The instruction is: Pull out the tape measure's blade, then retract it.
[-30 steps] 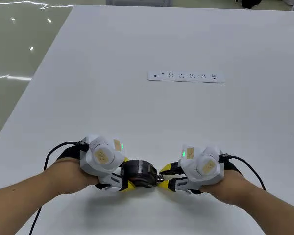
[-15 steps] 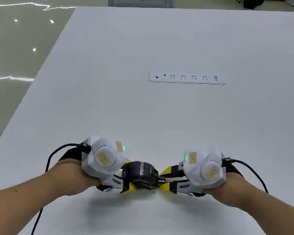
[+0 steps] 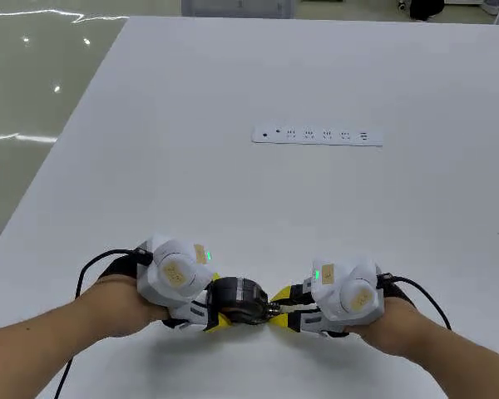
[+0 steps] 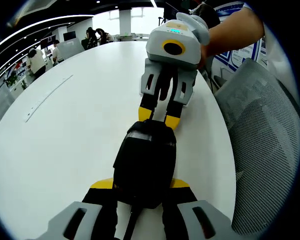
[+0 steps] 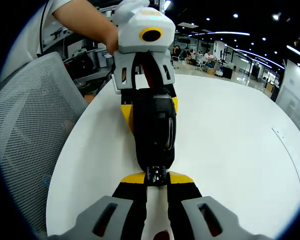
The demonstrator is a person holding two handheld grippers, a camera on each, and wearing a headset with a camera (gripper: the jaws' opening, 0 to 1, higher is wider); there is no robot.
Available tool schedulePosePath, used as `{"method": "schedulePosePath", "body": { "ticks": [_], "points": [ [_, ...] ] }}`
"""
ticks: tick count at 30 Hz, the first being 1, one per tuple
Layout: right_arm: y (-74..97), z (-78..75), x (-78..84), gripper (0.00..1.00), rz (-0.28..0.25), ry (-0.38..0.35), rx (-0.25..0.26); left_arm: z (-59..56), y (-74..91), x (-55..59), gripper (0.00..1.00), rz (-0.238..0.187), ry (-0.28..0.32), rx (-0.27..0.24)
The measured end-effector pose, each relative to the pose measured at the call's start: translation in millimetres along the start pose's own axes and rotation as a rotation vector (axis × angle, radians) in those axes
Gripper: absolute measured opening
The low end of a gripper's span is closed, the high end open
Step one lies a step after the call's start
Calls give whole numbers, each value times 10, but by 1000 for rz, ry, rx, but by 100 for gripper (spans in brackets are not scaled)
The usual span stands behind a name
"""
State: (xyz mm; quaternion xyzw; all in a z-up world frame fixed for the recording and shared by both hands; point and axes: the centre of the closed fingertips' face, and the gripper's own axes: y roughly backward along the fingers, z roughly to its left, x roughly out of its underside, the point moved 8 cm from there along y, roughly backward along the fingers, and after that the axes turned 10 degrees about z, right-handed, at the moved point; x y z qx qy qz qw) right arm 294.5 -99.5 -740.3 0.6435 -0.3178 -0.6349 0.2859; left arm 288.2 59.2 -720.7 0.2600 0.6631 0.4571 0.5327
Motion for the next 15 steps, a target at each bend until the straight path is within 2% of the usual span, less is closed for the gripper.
{"method": "schedulePosePath", "body": {
  "ticks": [7, 15],
  "points": [
    [45, -14, 30, 10, 15, 13, 7, -1, 2, -3, 31, -5, 2, -6],
    [129, -21, 129, 10, 21, -8, 7, -5, 0, -8, 31, -2, -6, -7]
  ]
}}
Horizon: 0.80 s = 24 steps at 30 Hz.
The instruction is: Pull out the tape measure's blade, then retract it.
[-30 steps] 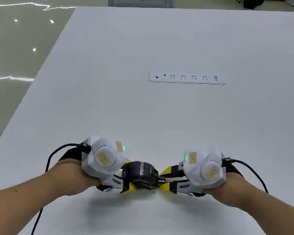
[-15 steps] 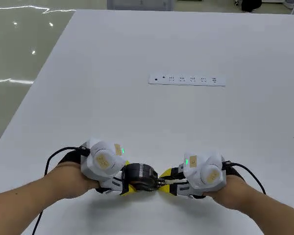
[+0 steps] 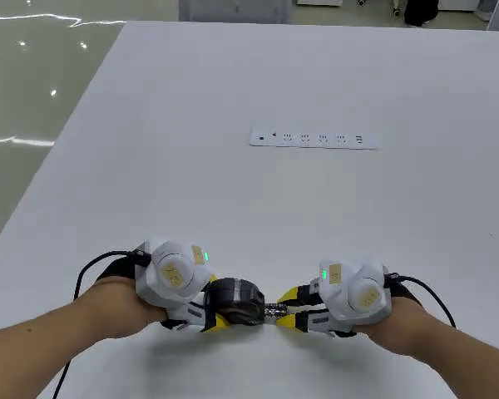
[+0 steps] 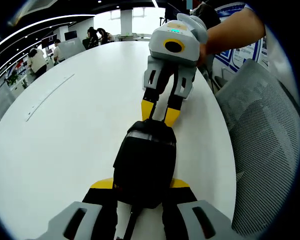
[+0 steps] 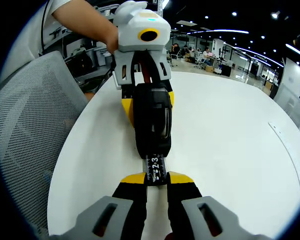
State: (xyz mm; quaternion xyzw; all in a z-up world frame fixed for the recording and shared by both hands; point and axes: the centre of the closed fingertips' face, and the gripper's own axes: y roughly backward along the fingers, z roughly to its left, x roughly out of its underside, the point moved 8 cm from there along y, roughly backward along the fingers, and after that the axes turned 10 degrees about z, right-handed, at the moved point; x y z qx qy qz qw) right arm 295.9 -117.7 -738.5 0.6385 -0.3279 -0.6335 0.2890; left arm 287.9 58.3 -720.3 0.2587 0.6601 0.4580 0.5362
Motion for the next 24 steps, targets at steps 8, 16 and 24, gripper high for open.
{"method": "schedulePosePath", "body": {
  "ticks": [8, 16, 24],
  "points": [
    [66, -6, 87, 10, 11, -4, 5, -3, 2, 1, 31, 0, 5, 0],
    [146, -13, 169, 10, 22, -10, 5, 3, 2, 5, 31, 1, 8, 5],
    [227, -20, 250, 10, 32, -14, 7, 4, 6, 8, 31, 2, 9, 5]
  ]
}}
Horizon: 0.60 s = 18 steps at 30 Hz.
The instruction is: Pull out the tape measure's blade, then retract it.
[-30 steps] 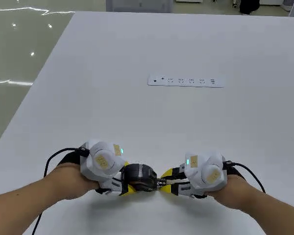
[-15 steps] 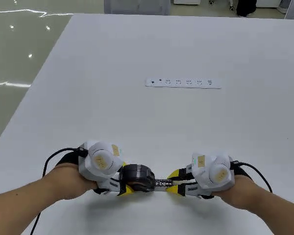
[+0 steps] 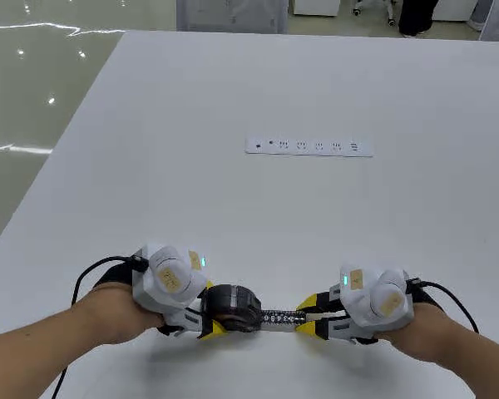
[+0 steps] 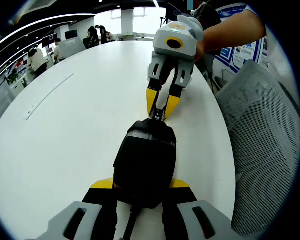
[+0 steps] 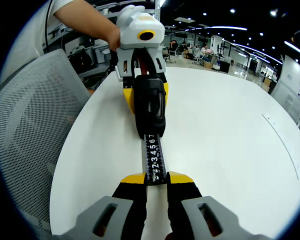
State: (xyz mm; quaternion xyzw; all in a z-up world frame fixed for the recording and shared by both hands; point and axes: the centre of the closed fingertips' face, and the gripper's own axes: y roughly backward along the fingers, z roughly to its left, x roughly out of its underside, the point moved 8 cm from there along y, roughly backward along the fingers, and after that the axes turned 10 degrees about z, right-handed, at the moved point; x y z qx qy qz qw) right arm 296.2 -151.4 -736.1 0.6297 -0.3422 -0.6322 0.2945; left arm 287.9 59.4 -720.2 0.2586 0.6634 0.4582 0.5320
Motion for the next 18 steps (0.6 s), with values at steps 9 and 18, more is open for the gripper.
{"method": "schedulePosePath", "body": {
  "ticks": [9, 18],
  "points": [
    [47, -5, 48, 10, 10, 2, 3, -2, 1, 5, 31, 0, 0, 3],
    [92, 0, 91, 10, 14, -2, 6, -9, -1, 1, 31, 1, 0, -1]
  ]
}}
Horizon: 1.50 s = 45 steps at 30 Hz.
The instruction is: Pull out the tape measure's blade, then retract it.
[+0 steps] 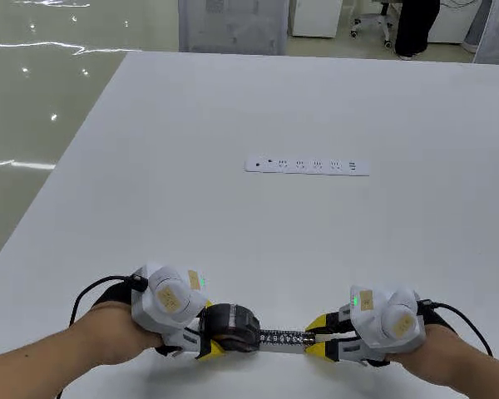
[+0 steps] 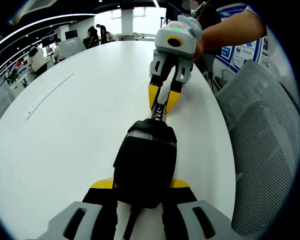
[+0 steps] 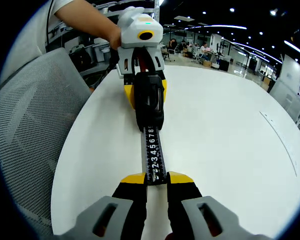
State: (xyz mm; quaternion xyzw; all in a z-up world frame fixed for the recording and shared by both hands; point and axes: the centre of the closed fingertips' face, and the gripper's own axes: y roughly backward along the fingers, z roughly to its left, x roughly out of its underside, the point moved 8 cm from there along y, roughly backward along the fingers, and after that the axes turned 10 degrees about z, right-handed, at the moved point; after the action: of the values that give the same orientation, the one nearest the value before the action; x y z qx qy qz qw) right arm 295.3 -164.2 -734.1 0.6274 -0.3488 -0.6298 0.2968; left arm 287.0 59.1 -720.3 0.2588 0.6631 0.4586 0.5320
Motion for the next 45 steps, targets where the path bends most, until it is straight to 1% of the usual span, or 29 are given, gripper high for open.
{"method": "schedulePosePath", "body": {
  "ticks": [30, 39, 45],
  "points": [
    [151, -15, 182, 10, 8, -33, 18, -3, 0, 3, 31, -2, 7, -1],
    [216, -33, 282, 10, 19, -41, 29, 0, -5, 2, 31, -5, 14, 1],
    [248, -32, 307, 10, 26, -40, 33, 0, -7, 2, 31, -9, 16, 2]
  ]
}}
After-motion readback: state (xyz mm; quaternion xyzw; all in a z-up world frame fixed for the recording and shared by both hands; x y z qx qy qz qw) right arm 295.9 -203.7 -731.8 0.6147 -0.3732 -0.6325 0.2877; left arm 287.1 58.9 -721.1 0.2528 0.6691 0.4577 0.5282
